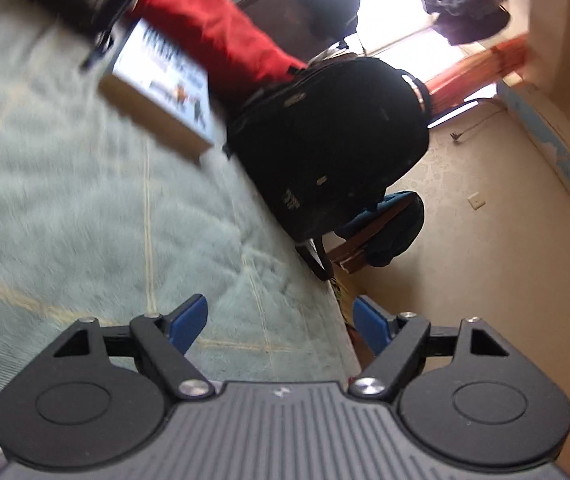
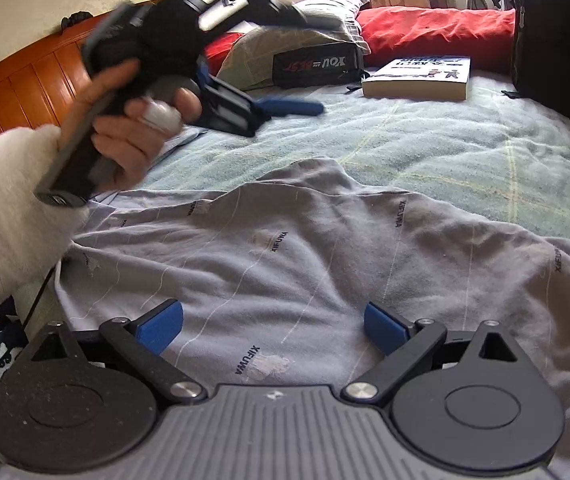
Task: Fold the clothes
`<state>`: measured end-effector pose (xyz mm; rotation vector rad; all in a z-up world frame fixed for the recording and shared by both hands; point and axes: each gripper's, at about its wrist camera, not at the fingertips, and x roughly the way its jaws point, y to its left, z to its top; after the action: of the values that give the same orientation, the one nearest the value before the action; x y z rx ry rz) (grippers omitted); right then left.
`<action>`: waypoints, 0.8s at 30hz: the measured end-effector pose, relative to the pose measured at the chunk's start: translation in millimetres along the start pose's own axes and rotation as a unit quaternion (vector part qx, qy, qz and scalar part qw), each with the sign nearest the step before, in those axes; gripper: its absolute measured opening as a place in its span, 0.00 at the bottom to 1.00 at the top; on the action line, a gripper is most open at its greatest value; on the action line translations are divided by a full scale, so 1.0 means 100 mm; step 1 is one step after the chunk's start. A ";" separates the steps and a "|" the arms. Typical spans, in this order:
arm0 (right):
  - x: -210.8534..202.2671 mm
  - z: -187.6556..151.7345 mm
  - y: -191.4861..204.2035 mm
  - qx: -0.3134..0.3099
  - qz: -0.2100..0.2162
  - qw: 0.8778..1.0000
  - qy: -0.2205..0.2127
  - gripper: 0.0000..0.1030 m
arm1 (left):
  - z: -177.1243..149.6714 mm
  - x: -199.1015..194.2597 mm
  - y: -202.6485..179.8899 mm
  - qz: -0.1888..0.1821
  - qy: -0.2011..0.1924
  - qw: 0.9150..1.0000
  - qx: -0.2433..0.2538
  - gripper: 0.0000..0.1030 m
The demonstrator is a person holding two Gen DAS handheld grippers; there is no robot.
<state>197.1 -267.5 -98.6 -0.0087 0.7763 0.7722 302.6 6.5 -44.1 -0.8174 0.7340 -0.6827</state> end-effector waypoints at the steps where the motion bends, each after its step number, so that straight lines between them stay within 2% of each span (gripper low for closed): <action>1: 0.01 0.00 0.00 -0.002 0.001 1.000 0.001 1.00 | 0.01 -0.07 -0.04 0.003 0.000 1.000 0.011 0.77; 3: 0.02 0.00 0.02 -0.009 -0.001 1.000 0.003 1.00 | -0.02 -0.18 -0.09 0.016 0.007 0.999 0.036 0.77; 5: 0.02 0.00 0.01 -0.011 0.001 1.000 0.004 1.00 | -0.09 -0.30 -0.12 0.065 0.019 0.995 0.078 0.75; 6: 0.02 0.00 0.00 -0.009 0.003 1.000 0.004 1.00 | -0.13 -0.36 -0.13 0.089 0.025 0.991 0.098 0.72; 8: 0.02 0.00 -0.01 -0.005 0.007 1.000 0.003 1.00 | -0.21 -0.48 -0.07 0.113 0.042 0.987 0.107 0.60; 10: 0.01 0.01 -0.02 -0.003 0.009 1.000 0.001 1.00 | -0.28 -0.57 0.01 0.138 0.053 0.983 0.109 0.35; 11: 0.00 0.02 -0.02 -0.002 0.008 1.000 -0.001 1.00 | -0.32 -0.62 0.03 0.157 0.053 0.979 0.119 0.31; 13: -0.02 0.05 -0.03 0.003 0.010 1.000 -0.005 0.97 | -0.41 -0.68 0.03 0.200 0.049 0.965 0.162 0.25; 15: -0.07 0.10 -0.05 0.010 0.012 1.000 -0.011 0.97 | -0.49 -0.72 0.02 0.201 0.068 0.957 0.200 0.18; 17: -0.09 0.12 -0.07 0.012 0.011 1.000 -0.016 0.97 | -0.55 -0.75 0.00 0.195 0.086 0.951 0.227 0.18; 20: -0.09 0.12 -0.07 0.012 0.007 1.000 -0.016 0.97 | -0.59 -0.81 0.00 0.211 0.099 0.941 0.246 0.18; 23: -0.09 0.12 -0.07 0.013 0.004 1.000 -0.017 0.97 | -0.59 -0.83 0.07 0.216 0.107 0.943 0.231 0.18; 24: -0.09 0.12 -0.07 0.013 0.003 1.000 -0.017 0.97 | -0.61 -0.84 0.07 0.216 0.111 0.941 0.236 0.19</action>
<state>205.0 -274.5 -86.1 0.0298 0.7553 0.7651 209.3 51.1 -53.5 -0.1271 0.8732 -0.5220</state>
